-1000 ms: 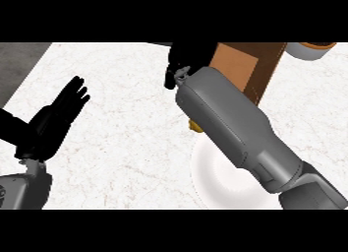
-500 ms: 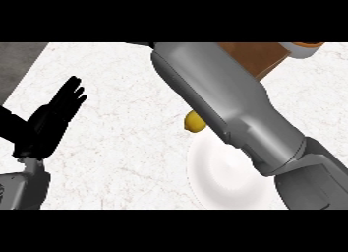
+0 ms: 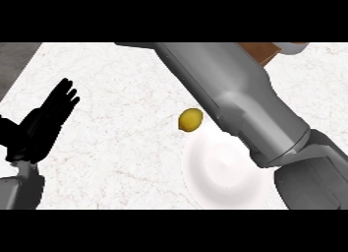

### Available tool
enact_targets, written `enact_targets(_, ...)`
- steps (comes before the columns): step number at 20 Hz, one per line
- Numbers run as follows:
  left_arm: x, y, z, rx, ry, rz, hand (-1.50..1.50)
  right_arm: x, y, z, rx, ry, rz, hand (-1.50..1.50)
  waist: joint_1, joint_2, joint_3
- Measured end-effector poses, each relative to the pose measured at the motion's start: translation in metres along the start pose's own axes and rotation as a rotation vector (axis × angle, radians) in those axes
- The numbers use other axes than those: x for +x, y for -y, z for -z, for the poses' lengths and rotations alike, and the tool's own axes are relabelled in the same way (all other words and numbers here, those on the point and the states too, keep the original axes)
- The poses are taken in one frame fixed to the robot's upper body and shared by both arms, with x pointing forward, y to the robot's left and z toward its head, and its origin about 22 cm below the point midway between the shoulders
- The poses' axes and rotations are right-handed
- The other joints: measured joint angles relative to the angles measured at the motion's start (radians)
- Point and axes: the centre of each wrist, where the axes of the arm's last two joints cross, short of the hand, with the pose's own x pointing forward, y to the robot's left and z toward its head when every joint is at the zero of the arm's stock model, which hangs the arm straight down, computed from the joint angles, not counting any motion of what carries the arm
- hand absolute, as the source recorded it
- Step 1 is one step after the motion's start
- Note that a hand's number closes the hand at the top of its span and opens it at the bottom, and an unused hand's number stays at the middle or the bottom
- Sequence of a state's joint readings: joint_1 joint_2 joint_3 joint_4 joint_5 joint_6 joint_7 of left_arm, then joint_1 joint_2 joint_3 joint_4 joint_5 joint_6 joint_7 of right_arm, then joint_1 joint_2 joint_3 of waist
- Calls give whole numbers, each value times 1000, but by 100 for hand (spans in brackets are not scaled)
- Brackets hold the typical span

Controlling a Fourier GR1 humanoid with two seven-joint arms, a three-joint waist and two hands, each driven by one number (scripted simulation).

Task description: Pick the tomato from the plate and place it in the cardboard box

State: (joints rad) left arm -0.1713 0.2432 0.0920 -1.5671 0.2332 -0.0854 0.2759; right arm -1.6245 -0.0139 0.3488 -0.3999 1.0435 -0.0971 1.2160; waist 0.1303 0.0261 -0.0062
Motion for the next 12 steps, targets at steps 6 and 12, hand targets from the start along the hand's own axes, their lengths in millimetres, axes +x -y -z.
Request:
enact_targets(6,-4,-2,-7,18,1,-4,0,-7,-18,11,18,-25,-29,150,-20,0,2)
enact_targets(12,-7,-10,-13,40,-1,-6,0,-18,-43,16,34,-32,-20,150,-40,-2,3)
